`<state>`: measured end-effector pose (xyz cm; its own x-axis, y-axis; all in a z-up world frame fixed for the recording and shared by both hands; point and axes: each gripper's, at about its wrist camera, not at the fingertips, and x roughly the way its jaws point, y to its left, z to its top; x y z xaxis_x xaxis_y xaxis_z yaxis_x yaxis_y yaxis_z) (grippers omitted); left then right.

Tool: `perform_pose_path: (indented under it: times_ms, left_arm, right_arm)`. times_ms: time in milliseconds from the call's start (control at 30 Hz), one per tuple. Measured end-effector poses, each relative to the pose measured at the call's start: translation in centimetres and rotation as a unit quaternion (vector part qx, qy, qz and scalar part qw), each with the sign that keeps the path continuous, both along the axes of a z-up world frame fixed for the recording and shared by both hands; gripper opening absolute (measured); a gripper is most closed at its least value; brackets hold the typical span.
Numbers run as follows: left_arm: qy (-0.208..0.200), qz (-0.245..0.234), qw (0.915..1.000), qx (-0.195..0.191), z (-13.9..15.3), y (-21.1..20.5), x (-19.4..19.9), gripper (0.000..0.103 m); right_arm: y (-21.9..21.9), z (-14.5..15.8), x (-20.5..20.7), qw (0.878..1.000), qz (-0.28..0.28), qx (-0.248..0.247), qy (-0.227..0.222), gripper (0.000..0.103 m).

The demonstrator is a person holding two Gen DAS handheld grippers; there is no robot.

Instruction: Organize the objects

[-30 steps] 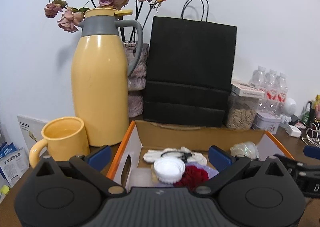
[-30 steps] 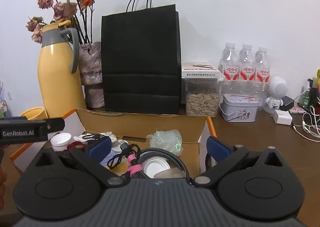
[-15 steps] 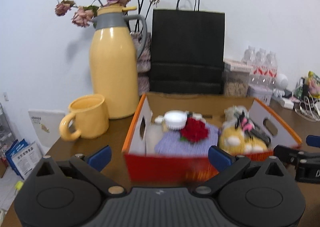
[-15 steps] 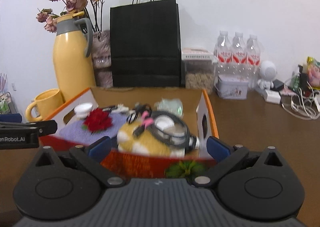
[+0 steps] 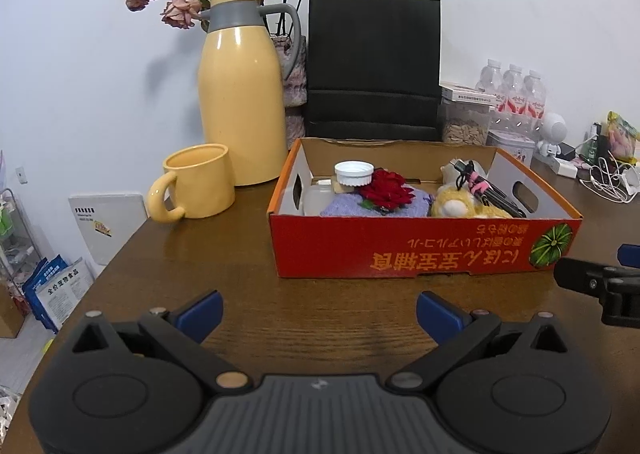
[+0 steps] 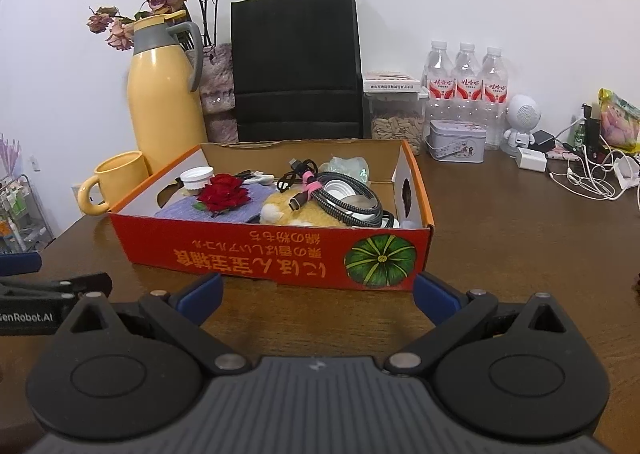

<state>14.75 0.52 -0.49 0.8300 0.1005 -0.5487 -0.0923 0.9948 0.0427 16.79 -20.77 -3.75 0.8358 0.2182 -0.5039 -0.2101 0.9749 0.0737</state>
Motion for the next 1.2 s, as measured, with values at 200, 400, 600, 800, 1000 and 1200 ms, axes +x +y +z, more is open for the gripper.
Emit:
perform_pose_path:
  times_ms: [200,400,600,800,1000,1200]
  left_arm:
    - [0.002,-0.002,1.0000,-0.001,0.03,-0.27,-0.20,0.103]
    - [0.004,-0.003,1.0000,-0.001,0.02,-0.36,-0.11,0.103]
    - [0.005,-0.003,1.0000,-0.001,0.03,-0.36,-0.11,0.103]
    - [0.005,-0.004,1.0000,-0.002,0.02,-0.39,-0.09,0.103]
    - [0.005,-0.004,1.0000,-0.002,0.01,-0.36,-0.09,0.103]
    - [0.004,-0.007,1.0000,-0.003,-0.07,-0.44,-0.14,0.103]
  right_arm:
    - [-0.02,0.04,-0.46,1.000,0.001,-0.002,0.002,0.103]
    - [0.05,-0.02,-0.51,1.000,0.001,-0.002,0.003,0.103]
    - [0.10,-0.14,-0.54,1.000,0.001,-0.004,0.003,0.103]
    - [0.12,-0.24,-0.52,1.000,0.000,-0.004,0.004,0.103]
    - [0.14,-0.21,-0.50,1.000,0.000,-0.004,0.004,0.103]
    - [0.16,-0.24,-0.50,1.000,0.000,-0.005,0.004,0.103]
